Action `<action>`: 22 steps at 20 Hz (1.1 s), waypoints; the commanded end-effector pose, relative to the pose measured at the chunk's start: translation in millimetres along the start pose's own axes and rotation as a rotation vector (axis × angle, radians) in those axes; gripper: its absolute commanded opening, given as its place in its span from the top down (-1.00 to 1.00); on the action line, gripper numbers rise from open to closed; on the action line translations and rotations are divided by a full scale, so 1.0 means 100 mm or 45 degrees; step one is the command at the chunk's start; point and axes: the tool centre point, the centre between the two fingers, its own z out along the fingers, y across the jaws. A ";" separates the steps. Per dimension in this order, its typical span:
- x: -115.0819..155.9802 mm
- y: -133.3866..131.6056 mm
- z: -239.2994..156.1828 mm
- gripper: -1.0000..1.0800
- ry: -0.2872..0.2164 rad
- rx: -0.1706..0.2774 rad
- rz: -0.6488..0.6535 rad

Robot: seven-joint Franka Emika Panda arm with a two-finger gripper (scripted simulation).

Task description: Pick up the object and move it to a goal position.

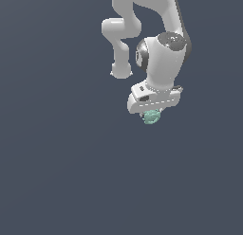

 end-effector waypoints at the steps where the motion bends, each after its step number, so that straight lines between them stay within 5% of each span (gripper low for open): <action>1: 0.00 -0.08 -0.29 1.00 0.000 0.000 0.000; 12: 0.06 -0.39 -1.35 1.00 -0.001 0.000 -0.001; 22: 0.10 -0.50 -1.74 1.00 -0.001 0.001 0.000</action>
